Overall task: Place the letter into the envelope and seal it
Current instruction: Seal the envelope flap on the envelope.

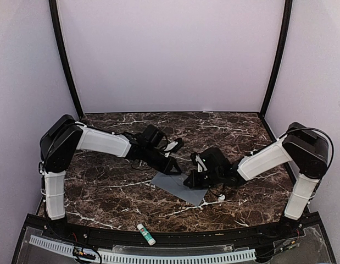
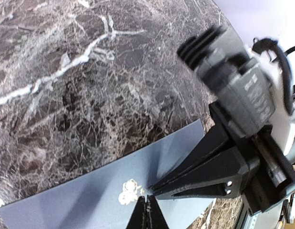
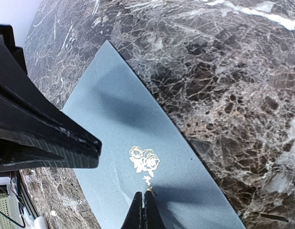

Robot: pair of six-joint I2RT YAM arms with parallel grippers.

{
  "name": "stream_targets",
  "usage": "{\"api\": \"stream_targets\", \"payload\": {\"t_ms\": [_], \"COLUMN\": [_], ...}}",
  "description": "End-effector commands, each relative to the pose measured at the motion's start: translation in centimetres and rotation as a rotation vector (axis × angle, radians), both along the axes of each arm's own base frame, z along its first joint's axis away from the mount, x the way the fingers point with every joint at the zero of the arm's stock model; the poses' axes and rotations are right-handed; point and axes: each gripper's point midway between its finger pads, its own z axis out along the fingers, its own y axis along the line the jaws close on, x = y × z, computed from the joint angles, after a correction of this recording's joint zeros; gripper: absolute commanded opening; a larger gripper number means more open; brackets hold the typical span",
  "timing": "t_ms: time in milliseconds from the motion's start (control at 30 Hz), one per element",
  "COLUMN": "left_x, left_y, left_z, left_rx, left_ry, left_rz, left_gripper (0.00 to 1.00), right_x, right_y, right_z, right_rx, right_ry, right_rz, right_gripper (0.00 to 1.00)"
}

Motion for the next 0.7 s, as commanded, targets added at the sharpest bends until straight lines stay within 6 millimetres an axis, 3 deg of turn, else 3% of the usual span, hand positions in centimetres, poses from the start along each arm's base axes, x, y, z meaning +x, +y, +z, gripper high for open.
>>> {"api": "stream_targets", "payload": {"t_ms": [0,200,667], "left_x": [-1.4,0.3,-0.4], "left_y": [1.5,3.7,3.5], "left_z": [-1.9,-3.6,-5.2], "left_rx": [0.015,0.063,0.09], "left_ry": [0.087,0.088,0.105], "left_rz": [-0.007,0.049,0.022], "left_gripper": [0.01,0.01,0.01], "right_x": [-1.1,-1.4,-0.1], "right_y": [-2.8,-3.3,-0.9], "right_z": [-2.4,-2.4,-1.7], "right_rx": [-0.122,-0.131,-0.102], "right_ry": [0.052,0.051,0.03], "right_rz": [-0.025,-0.03,0.002], "right_gripper": [0.0,0.0,0.0]}}
